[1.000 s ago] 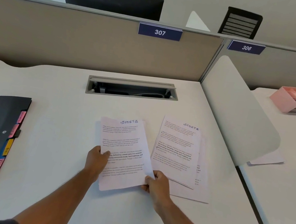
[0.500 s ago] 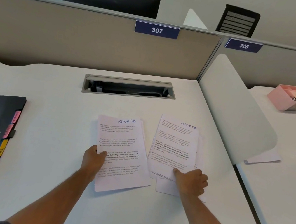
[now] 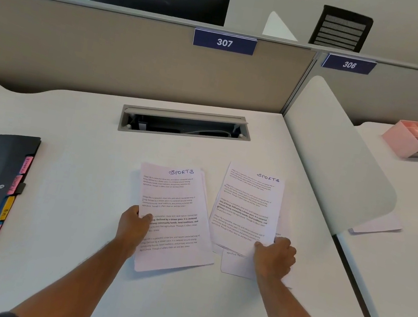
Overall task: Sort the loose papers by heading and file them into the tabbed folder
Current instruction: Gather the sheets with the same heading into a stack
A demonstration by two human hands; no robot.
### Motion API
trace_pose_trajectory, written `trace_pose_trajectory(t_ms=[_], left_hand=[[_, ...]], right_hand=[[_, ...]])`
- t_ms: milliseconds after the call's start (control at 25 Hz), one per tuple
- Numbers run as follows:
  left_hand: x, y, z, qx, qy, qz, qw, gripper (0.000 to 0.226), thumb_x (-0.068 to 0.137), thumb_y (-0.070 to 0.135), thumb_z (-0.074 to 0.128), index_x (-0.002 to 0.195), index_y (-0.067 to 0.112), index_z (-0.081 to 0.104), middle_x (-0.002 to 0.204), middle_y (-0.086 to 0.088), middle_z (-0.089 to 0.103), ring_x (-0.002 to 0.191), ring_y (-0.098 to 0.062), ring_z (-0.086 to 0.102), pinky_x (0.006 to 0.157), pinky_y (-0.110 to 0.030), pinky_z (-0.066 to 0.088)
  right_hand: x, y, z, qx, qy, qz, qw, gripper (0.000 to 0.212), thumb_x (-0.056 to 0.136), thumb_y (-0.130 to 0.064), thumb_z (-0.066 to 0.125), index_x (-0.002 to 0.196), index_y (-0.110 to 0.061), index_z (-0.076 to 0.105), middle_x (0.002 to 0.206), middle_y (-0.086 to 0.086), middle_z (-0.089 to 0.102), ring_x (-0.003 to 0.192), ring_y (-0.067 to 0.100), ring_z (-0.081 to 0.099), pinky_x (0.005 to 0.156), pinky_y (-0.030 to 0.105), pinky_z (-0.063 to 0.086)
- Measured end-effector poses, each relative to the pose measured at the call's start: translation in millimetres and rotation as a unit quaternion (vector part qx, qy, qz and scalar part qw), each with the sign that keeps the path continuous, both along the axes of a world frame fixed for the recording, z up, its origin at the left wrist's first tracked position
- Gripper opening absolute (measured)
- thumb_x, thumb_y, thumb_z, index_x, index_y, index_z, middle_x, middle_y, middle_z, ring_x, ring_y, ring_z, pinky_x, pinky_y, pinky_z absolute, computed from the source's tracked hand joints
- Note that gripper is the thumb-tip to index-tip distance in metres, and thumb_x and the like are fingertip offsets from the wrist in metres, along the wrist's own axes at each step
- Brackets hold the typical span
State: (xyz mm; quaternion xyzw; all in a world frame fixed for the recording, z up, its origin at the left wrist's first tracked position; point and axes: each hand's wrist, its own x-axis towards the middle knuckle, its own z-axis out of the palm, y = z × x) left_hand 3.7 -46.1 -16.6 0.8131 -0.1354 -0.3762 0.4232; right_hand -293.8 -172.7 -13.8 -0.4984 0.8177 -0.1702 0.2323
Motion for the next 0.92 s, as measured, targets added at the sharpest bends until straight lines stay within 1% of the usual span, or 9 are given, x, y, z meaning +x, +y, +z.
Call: trace_pose_trajectory(t_ms=[80,160,240,360,560,680,760,840,920], left_hand=[[0,0,0,0.003,-0.003,-0.003,1.000,0.015,0.098,0.010,0.057,0.112,0.011,0.064,0.108,-0.005,0.071,0.086,-0.021,0.067,0.068,-0.031,0.051],[0,0,0,0.003,-0.002,-0.005,1.000,0.015,0.098,0.011,0.057,0.112,0.011,0.064,0.108,-0.005,0.071,0.085,-0.021,0.067,0.068,-0.031,0.051],[0,0,0,0.003,-0.001,-0.006,1.000,0.015,0.099,0.011,0.057,0.112,0.012,0.064,0.108,-0.005,0.070,0.086,-0.021,0.067,0.070,-0.032,0.051],[1,0,0,0.004,-0.003,-0.009,1.000,0.015,0.099,0.012,0.056,0.113,0.013,0.063,0.108,-0.004,0.070,0.087,-0.021,0.067,0.071,-0.034,0.052],[1,-1,0,0.006,-0.003,-0.011,1.000,0.016,0.100,0.012,0.055,0.113,0.013,0.063,0.110,-0.004,0.070,0.089,-0.024,0.068,0.073,-0.035,0.053],[1,0,0,0.005,-0.002,-0.008,1.000,0.016,0.100,0.012,0.055,0.114,0.013,0.063,0.109,-0.004,0.069,0.087,-0.022,0.067,0.070,-0.033,0.052],[1,0,0,0.004,0.000,-0.006,1.000,0.016,0.100,0.012,0.055,0.114,0.013,0.062,0.109,-0.003,0.069,0.087,-0.021,0.067,0.068,-0.032,0.052],[1,0,0,0.002,0.003,-0.004,1.000,0.015,0.099,0.012,0.055,0.112,0.012,0.063,0.108,-0.003,0.070,0.086,-0.020,0.067,0.069,-0.032,0.052],[0,0,1,-0.001,0.002,-0.004,1.000,0.013,0.099,0.011,0.055,0.110,0.012,0.063,0.106,-0.004,0.070,0.085,-0.020,0.067,0.072,-0.033,0.053]], right_hand=[[-6,-1,1,-0.032,-0.058,-0.009,0.998,0.025,0.089,-0.010,0.069,0.111,-0.010,0.057,0.115,0.014,0.067,0.102,0.037,0.064,0.089,0.046,0.055],[-10,-3,5,-0.040,-0.076,-0.024,0.996,0.016,0.093,-0.010,0.066,0.109,-0.010,0.062,0.113,0.013,0.072,0.101,0.037,0.066,0.089,0.042,0.053],[-13,-6,7,-0.044,-0.080,-0.031,0.995,0.014,0.095,-0.013,0.066,0.108,-0.008,0.067,0.112,0.014,0.074,0.102,0.038,0.067,0.089,0.042,0.052],[-17,-8,6,-0.044,-0.078,-0.025,0.996,0.014,0.096,-0.014,0.064,0.108,-0.007,0.069,0.110,0.015,0.074,0.101,0.038,0.067,0.089,0.044,0.054],[-25,-11,8,-0.069,-0.090,-0.048,0.992,0.007,0.100,-0.012,0.056,0.104,-0.008,0.060,0.102,0.014,0.070,0.087,0.031,0.061,0.083,0.046,0.057],[-30,-16,10,-0.098,-0.103,-0.075,0.987,0.005,0.101,-0.008,0.053,0.103,-0.009,0.057,0.106,0.015,0.065,0.093,0.034,0.063,0.081,0.049,0.059],[-30,-21,16,-0.109,-0.149,-0.101,0.978,0.005,0.103,-0.008,0.049,0.104,-0.012,0.052,0.106,0.011,0.062,0.096,0.033,0.063,0.080,0.047,0.060],[-27,-25,22,-0.118,-0.197,-0.109,0.967,0.006,0.105,-0.010,0.047,0.105,-0.014,0.052,0.105,0.008,0.061,0.096,0.029,0.061,0.079,0.041,0.056],[-23,-28,24,-0.109,-0.239,-0.099,0.960,0.007,0.103,-0.012,0.050,0.106,-0.016,0.056,0.107,0.007,0.064,0.096,0.028,0.062,0.083,0.042,0.056]])
